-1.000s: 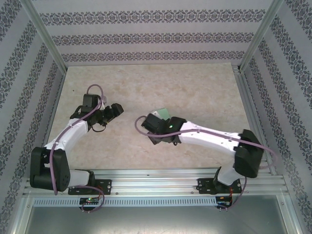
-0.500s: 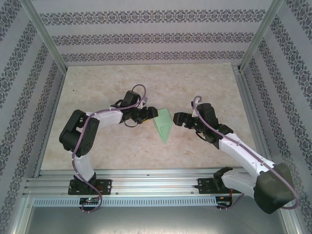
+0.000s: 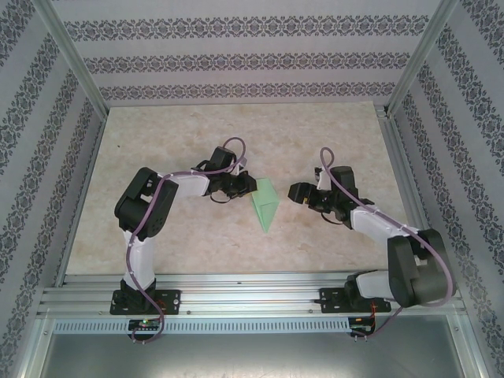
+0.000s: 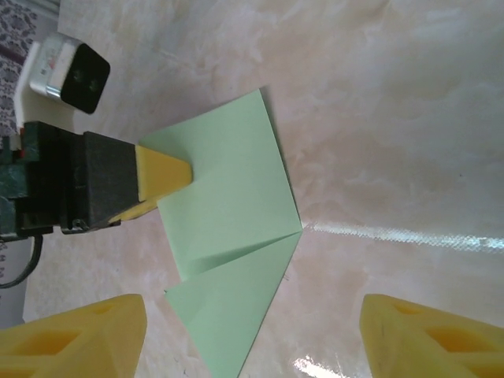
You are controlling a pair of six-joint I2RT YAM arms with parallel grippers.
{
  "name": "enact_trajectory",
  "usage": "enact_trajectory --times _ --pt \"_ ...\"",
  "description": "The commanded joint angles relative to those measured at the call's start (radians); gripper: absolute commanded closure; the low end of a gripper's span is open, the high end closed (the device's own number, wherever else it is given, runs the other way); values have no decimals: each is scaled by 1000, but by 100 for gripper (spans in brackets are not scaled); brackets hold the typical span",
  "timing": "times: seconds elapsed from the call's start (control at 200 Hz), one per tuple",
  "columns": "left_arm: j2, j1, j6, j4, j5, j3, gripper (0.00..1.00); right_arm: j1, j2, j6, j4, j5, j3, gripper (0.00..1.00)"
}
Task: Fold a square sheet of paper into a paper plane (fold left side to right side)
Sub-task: Fold the wing for the fifth time at the center of the table.
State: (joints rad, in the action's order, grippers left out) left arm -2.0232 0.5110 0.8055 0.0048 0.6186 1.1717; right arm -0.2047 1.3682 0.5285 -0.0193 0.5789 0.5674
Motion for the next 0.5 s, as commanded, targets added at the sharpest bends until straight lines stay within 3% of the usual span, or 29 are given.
enact_trajectory --times 0.0,0.255,0.495 --pt "31 2 -58 35 48 -22 93 8 77 -73 -57 101 68 30" --pt "104 -13 -133 89 137 -83 100 12 262 -129 -95 222 187 31" --pt "143 -14 -162 143 205 -119 100 13 362 -117 -147 339 235 31"
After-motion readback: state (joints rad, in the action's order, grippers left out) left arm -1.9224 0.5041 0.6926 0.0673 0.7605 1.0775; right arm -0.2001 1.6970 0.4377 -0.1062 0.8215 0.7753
